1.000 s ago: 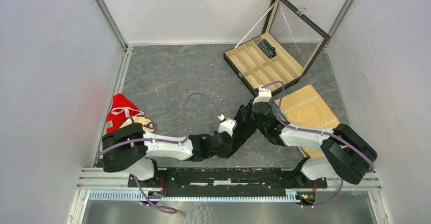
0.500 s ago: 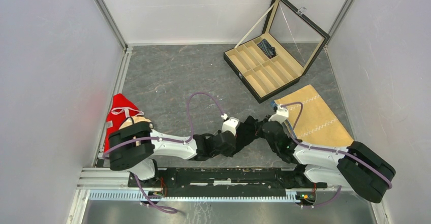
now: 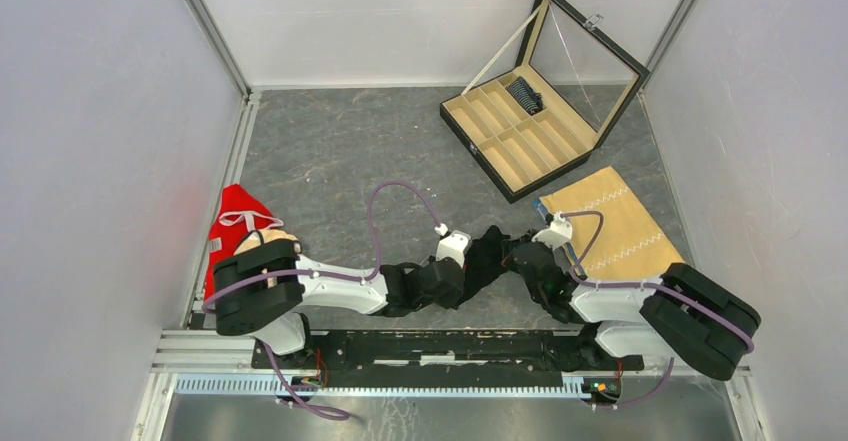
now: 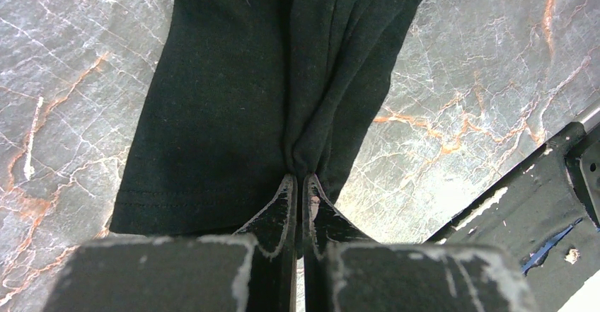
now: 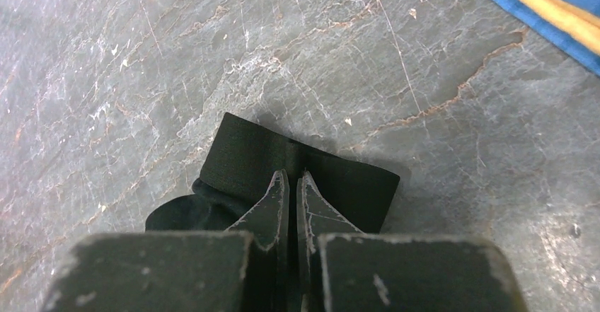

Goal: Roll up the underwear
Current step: Fold the underwear at the center of the board.

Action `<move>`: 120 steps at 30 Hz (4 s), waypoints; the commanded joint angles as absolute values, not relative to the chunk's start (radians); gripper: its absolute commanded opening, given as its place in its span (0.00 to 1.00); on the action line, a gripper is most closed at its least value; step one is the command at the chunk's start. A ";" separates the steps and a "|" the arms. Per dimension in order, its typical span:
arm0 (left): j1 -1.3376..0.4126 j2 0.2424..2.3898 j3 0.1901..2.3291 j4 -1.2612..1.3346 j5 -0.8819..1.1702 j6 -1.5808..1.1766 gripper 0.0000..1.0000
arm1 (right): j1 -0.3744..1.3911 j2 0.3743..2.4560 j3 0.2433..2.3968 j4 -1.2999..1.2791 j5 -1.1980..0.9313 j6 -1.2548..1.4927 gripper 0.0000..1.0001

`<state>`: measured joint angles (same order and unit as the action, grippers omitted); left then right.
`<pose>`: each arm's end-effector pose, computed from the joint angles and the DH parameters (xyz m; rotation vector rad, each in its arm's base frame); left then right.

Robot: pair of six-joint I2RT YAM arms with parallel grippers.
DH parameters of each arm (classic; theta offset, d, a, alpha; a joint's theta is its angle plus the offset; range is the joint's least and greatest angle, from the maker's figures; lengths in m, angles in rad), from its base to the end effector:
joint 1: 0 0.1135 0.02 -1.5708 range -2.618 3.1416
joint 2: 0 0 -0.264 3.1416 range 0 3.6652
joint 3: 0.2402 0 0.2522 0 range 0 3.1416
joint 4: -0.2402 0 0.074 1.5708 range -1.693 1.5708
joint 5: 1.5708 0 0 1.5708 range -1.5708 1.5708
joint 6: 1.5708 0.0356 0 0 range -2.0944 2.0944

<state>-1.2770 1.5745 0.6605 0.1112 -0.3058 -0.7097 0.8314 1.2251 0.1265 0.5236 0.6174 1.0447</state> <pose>0.0951 -0.2774 0.1425 0.5300 2.3537 -0.6126 0.1378 0.1205 0.1150 0.5683 1.9891 0.5091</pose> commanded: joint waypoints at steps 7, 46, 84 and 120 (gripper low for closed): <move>-1.284 1.599 0.503 -0.106 -0.264 -0.827 0.02 | 0.820 1.394 0.264 0.476 0.681 0.870 0.00; -1.283 1.565 0.491 -0.196 -0.342 -0.953 0.02 | 0.793 1.293 0.350 0.472 0.604 0.746 0.02; -1.284 1.585 0.495 -0.198 -0.336 -0.937 0.02 | 0.881 1.156 0.247 0.122 0.770 0.887 0.18; -1.284 1.238 0.661 -0.373 -0.280 -0.777 0.66 | 0.850 0.939 0.331 0.002 0.724 0.768 0.60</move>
<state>-1.2804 1.2858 0.6056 -0.2893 -0.2844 -0.8406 0.8543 1.0042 0.2768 0.0425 0.6876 0.8089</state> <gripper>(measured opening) 0.643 0.586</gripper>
